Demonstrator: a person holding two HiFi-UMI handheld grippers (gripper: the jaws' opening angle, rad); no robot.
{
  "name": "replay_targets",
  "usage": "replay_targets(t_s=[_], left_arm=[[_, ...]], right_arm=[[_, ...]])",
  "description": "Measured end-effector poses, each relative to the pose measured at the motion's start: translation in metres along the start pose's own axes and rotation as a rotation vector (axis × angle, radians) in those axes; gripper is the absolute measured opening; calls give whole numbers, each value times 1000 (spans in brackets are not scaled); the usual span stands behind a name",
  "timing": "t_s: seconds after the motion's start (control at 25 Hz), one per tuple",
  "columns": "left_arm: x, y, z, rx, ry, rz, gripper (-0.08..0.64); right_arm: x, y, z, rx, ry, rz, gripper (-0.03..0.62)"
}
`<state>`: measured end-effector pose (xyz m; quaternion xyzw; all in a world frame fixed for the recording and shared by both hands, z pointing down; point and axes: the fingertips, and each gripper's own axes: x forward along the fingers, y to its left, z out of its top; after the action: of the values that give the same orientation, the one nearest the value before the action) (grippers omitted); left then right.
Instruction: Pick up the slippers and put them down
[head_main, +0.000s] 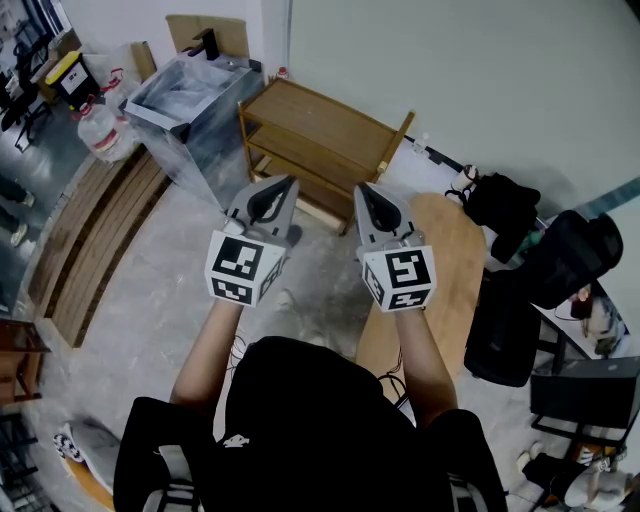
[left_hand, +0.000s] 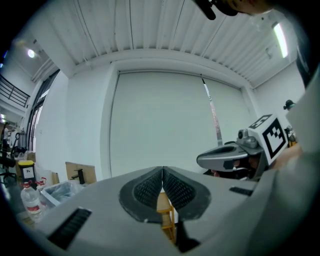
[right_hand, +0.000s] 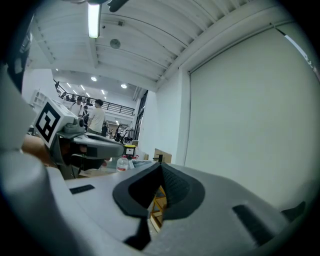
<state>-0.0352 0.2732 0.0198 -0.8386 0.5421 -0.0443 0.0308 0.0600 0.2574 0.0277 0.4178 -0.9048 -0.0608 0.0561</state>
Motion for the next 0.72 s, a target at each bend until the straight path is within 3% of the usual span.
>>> replay_targets(t_s=[0.72], left_arm=[[-3, 2, -7, -3, 2, -1, 7]], right_arm=[[2, 6, -9, 15, 10, 1, 0]])
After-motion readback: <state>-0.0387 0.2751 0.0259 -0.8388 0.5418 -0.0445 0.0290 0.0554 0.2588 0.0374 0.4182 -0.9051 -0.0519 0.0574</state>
